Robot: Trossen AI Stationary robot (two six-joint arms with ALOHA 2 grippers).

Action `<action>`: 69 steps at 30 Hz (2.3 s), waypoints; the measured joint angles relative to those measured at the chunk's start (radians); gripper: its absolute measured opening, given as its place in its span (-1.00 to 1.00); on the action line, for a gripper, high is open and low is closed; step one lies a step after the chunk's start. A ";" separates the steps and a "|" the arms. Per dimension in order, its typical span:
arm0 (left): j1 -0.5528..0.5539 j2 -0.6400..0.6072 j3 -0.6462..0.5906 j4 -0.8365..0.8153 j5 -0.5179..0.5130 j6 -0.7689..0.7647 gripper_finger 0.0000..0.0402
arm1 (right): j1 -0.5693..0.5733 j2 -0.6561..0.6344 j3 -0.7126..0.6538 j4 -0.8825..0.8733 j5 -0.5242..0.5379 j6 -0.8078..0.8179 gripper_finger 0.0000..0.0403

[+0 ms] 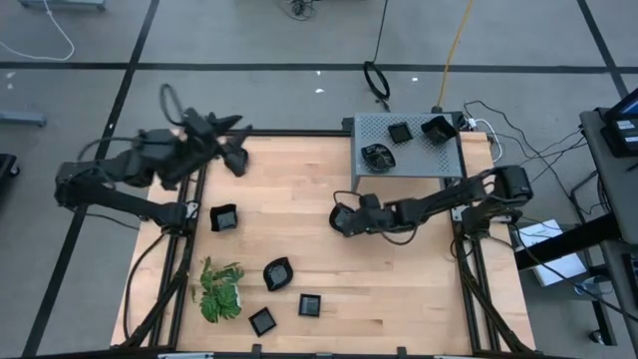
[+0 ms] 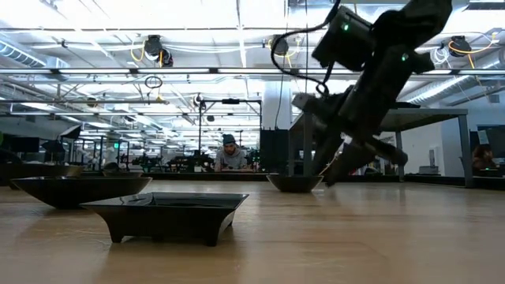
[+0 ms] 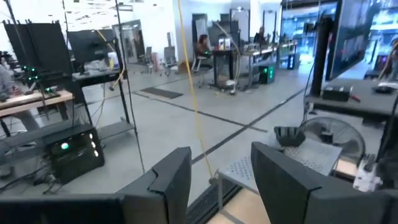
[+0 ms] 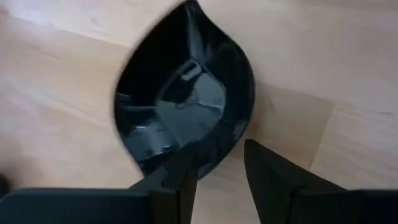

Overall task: Pick & Place Mini shaped plates
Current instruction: Stack the leaf-shaped plate on top of the other leaf-shaped plates

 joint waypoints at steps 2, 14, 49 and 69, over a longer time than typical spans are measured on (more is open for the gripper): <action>-0.005 -0.028 -0.001 0.000 0.000 -0.001 -0.14 | 0.000 0.028 0.000 0.008 0.002 0.001 -0.41; -0.005 -0.107 0.000 0.022 -0.001 -0.019 -0.14 | -0.002 0.077 0.000 0.154 0.058 -0.046 -0.58; -0.005 -0.106 0.000 0.023 -0.001 -0.212 -0.14 | -0.453 -0.767 0.016 -0.220 -0.225 -0.850 -1.00; -0.005 -0.002 -0.001 0.023 -0.001 -0.293 -0.14 | -0.821 -0.524 0.257 -0.540 -0.456 -1.319 -1.00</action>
